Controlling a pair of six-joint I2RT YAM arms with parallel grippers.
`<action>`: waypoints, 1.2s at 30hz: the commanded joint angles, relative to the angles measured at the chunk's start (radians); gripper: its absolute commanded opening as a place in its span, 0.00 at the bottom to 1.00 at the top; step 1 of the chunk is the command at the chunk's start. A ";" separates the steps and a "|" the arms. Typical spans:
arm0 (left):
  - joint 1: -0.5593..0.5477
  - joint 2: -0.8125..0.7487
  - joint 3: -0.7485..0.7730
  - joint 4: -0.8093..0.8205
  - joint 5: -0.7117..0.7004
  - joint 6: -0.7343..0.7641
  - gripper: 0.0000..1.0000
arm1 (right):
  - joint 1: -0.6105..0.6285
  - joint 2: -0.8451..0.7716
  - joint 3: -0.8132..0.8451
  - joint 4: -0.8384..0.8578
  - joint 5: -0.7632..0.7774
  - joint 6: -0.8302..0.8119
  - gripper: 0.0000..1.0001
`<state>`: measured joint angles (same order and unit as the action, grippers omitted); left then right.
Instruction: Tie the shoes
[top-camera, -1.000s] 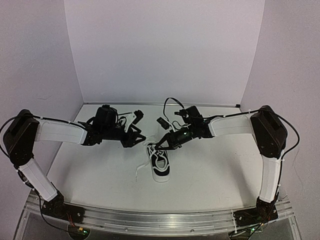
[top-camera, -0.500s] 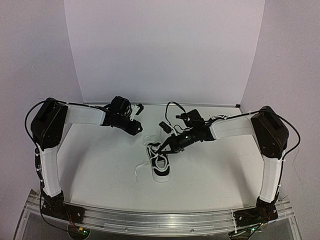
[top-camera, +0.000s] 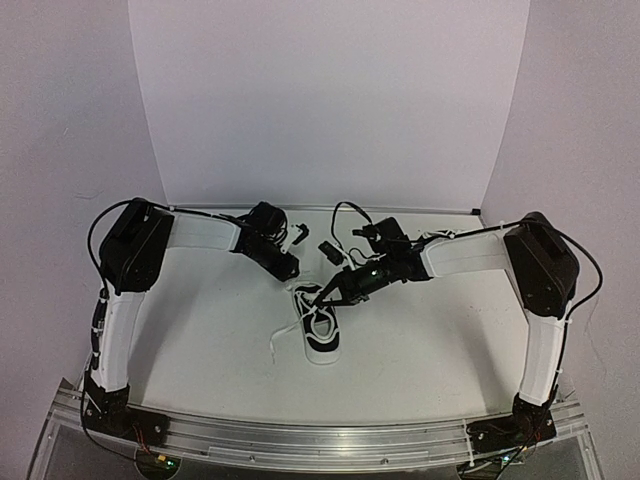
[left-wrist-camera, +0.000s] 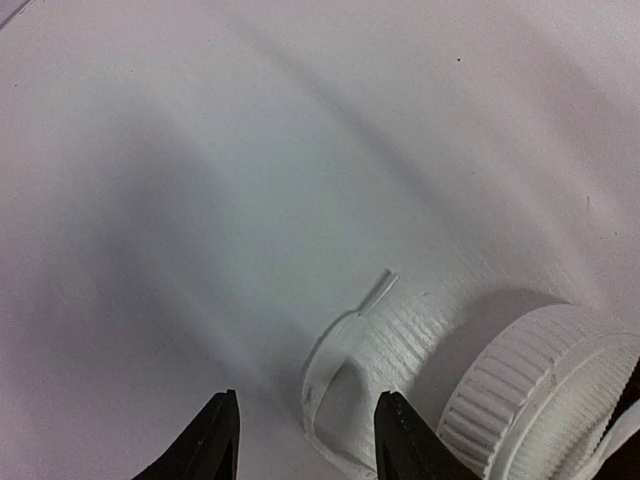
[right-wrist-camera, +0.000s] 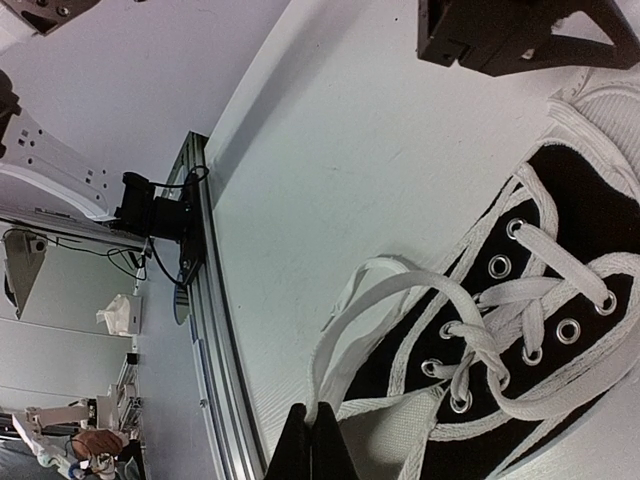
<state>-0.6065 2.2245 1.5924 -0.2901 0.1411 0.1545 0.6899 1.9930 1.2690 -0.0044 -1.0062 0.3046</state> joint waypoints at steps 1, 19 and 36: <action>-0.012 0.069 0.125 -0.088 -0.039 0.075 0.47 | 0.004 -0.042 -0.002 0.020 0.009 -0.012 0.00; 0.002 -0.187 -0.217 -0.122 -0.217 -0.101 0.00 | 0.004 -0.026 0.005 0.020 -0.001 -0.025 0.00; 0.003 -0.201 -0.317 -0.085 -0.149 -0.156 0.26 | 0.002 -0.019 0.012 0.020 -0.003 -0.030 0.00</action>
<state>-0.6020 1.9857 1.2355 -0.3396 -0.0465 -0.0013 0.6899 1.9930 1.2686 -0.0010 -1.0039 0.2893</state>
